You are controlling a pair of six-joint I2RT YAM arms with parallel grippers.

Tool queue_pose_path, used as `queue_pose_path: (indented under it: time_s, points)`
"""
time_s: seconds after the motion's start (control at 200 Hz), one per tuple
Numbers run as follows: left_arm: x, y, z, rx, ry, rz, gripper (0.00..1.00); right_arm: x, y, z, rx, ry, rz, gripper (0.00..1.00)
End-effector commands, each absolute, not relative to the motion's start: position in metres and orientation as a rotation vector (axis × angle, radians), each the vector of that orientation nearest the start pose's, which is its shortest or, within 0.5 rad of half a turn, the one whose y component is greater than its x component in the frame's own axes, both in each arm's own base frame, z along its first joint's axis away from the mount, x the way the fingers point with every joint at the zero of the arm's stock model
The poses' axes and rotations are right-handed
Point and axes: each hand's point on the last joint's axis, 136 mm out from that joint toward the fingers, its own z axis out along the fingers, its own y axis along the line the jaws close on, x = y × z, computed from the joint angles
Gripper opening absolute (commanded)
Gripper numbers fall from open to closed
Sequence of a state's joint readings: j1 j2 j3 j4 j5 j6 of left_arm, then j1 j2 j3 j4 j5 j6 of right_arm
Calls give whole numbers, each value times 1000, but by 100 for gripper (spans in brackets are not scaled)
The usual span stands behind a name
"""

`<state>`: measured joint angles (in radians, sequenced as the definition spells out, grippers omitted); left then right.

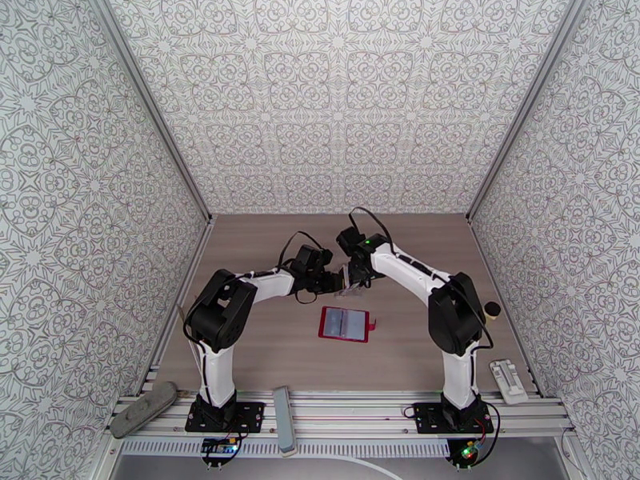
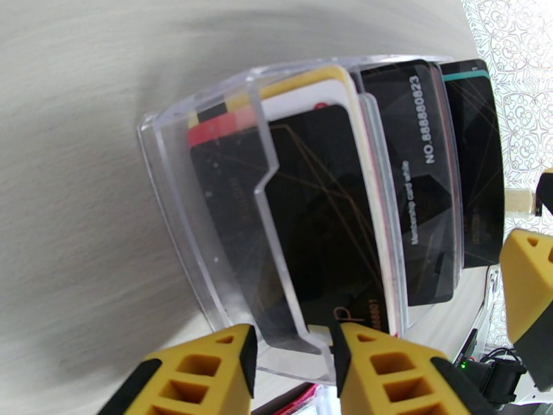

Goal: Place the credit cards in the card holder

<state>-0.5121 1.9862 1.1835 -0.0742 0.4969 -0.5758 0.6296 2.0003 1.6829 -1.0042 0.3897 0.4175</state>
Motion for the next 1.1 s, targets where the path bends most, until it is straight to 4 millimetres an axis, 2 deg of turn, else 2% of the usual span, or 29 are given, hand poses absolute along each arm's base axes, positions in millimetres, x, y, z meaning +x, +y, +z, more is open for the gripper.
queue_pose_path:
  time_s: [0.0, 0.18, 0.695, 0.88, 1.095]
  points:
    - [382, -306, 32, 122, 2657, -1042, 36, 395, 206, 104, -251, 2706, -353, 62]
    - [383, -305, 30, 115, 2660, -1045, 35, 394, 202, 96, -239, 2708, -395, 57]
    - [382, -306, 27, 111, 2668, -1059, 35, 389, 200, 81, -250, 2740, -410, 53]
    - [383, -306, 26, 108, 2668, -1058, 35, 389, 195, 80, -252, 2736, -450, 49]
    - [382, -306, 27, 111, 2667, -1064, 35, 392, 193, 92, -243, 2710, -457, 48]
